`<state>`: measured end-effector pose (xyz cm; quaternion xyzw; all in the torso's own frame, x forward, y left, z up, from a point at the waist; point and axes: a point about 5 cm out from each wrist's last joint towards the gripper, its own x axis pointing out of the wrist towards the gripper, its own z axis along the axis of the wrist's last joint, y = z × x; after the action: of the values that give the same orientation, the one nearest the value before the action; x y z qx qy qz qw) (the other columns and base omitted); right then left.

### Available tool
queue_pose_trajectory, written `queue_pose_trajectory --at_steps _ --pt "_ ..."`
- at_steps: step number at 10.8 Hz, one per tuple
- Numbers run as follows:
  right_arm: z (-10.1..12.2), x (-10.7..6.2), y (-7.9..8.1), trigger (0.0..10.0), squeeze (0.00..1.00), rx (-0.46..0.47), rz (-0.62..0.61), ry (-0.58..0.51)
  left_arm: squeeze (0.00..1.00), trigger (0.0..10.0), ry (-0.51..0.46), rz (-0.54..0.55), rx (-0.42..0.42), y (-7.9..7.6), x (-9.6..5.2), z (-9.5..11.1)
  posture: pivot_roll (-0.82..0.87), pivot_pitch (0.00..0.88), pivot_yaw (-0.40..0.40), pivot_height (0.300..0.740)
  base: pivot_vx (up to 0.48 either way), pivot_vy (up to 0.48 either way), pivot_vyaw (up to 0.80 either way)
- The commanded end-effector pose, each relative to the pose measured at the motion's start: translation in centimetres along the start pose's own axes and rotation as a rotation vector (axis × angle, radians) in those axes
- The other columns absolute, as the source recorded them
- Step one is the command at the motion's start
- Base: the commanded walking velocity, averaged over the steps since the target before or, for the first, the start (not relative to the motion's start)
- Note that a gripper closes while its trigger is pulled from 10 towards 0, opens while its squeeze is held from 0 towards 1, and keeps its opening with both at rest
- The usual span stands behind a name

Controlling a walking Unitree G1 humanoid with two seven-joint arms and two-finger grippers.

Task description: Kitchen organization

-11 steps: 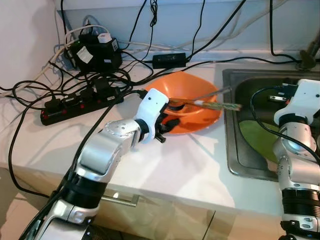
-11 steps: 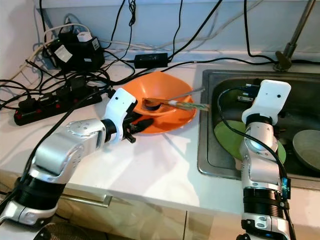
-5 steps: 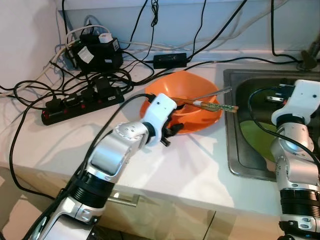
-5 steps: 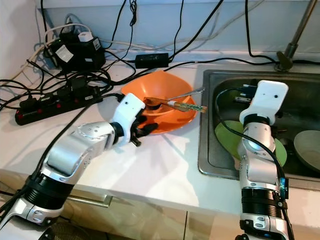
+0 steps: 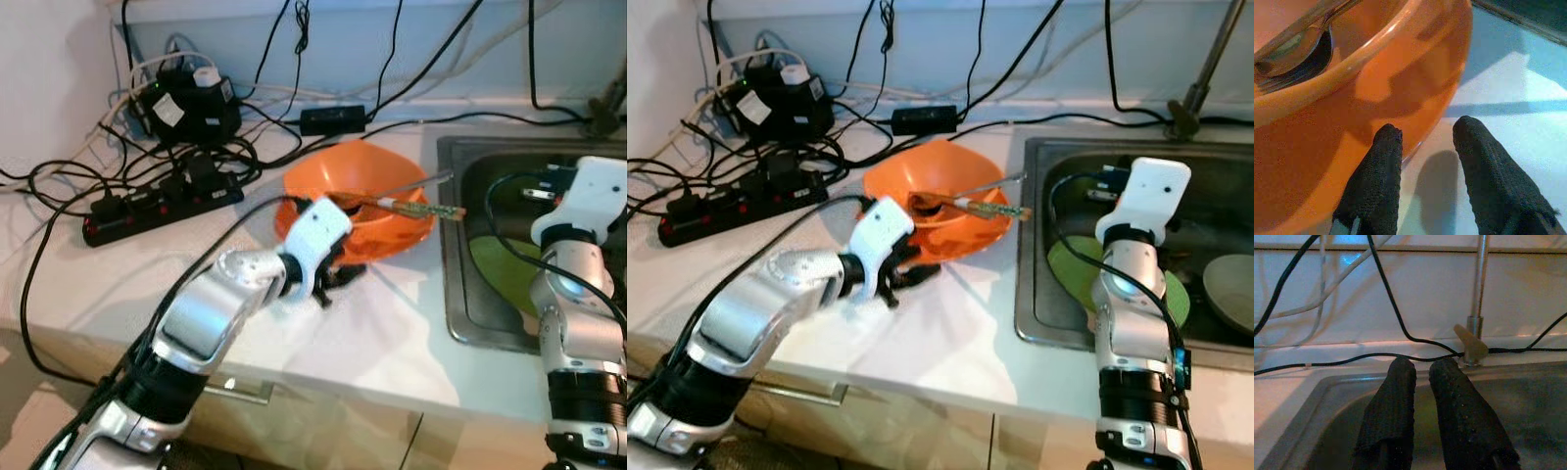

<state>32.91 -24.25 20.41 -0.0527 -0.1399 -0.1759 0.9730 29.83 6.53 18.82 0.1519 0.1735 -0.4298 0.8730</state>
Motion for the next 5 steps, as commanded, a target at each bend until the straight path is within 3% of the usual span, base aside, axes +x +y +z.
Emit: queue_pose_trajectory --at_steps 1,5 --pt "0.0 -0.1 0.3 10.0 0.0 0.005 0.008 0.002 0.0 10.0 0.013 -0.016 -0.004 -0.1 -0.4 -0.3 0.08 0.052 0.141 0.74 0.0 0.0 0.0" --pt "-0.1 -0.1 0.3 10.0 0.0 0.009 0.01 0.004 0.0 10.0 -0.054 0.007 -0.024 0.3 -1.7 1.0 0.09 0.054 0.137 0.74 0.0 0.0 0.0"
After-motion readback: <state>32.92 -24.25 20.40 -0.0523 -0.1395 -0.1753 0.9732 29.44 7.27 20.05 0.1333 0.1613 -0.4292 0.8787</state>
